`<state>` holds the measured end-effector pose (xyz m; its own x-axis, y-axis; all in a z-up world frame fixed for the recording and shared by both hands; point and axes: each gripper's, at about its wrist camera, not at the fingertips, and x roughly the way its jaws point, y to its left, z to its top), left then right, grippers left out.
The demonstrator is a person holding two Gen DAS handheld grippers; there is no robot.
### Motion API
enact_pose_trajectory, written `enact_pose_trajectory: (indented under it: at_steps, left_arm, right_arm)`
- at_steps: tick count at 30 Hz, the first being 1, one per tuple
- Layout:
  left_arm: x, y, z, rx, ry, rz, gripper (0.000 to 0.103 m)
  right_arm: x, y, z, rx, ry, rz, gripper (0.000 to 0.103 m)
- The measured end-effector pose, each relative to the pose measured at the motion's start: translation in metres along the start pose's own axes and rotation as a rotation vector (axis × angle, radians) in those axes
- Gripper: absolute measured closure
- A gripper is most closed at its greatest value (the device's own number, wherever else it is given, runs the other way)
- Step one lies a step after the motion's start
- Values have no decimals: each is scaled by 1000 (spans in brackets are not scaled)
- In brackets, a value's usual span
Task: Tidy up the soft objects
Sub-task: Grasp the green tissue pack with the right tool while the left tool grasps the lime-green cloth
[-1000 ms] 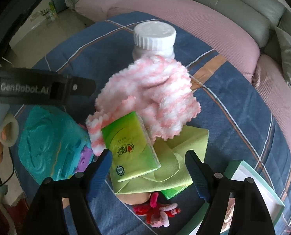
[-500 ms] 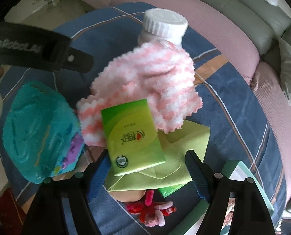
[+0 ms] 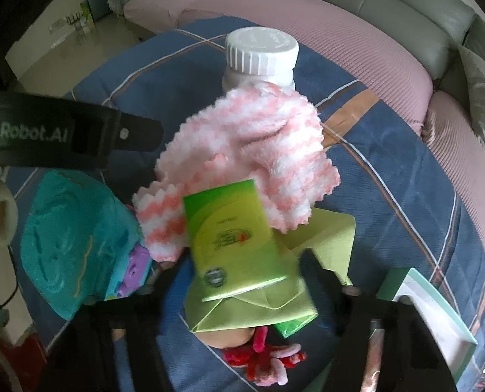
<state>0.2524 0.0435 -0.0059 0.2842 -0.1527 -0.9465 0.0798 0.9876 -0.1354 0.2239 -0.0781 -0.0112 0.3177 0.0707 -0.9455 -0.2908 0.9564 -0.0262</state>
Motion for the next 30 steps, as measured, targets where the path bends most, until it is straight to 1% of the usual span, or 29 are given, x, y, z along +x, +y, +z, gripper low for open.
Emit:
enact_pose_trajectory:
  at_steps: [3,10,14,21,26,30]
  left_arm:
    - [-1,-3,0,3,-3,3,12]
    - [-4,-13,-1,27,-14,3,12]
    - [-6,-18,0,35,-19,-5,12]
    - [-8,-29,-1,52,-21,-7,12]
    - [-15,-39,-2,65,-35,-30,12]
    - [-20,-56,-5,117,-48,-25,12]
  right_arm:
    - [-4,-2,-2,24,-19,7,47]
    - [-16,-13,-11,114,-72,34,47]
    - [-25,-22,-15,161,-111,20,48]
    - [-46,-36,-33,255,-175,25,49]
    - [-60,-48,-50,311,-200,-11,49]
    - [-72,-57,-67,345,-208,-40,49]
